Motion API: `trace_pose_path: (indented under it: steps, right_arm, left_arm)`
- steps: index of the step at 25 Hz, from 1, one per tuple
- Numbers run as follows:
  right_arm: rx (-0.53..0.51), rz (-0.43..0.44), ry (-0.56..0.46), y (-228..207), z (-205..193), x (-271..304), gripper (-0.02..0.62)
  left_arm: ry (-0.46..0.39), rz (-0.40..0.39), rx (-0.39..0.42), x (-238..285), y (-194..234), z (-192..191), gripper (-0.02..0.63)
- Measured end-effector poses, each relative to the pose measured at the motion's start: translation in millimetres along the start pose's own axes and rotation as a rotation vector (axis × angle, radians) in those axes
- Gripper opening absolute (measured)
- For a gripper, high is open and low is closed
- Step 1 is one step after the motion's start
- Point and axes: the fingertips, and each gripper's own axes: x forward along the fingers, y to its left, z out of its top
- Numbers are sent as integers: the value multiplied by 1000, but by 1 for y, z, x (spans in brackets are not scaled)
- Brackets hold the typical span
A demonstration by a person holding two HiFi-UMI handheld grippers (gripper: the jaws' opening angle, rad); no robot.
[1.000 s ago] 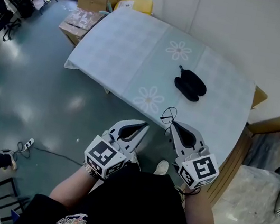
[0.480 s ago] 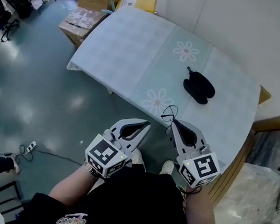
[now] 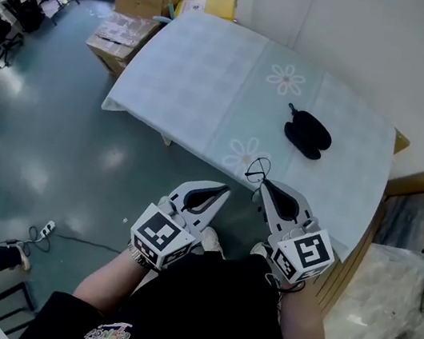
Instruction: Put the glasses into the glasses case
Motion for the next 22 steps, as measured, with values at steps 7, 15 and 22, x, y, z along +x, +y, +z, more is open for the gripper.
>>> trace_pose_path:
  steps: [7, 15, 22]
  right_arm:
    - [-13, -33, -3, -15, 7, -1, 23]
    - [-10, -22, 15, -46, 6, 3, 23]
    - [-21, 9, 28, -85, 11, 4, 23]
  left_arm:
    - [-1, -34, 8, 12, -1, 2, 28]
    - [-3, -18, 3, 36, 1, 7, 28]
    - [-3, 13, -11, 72, 0, 15, 28]
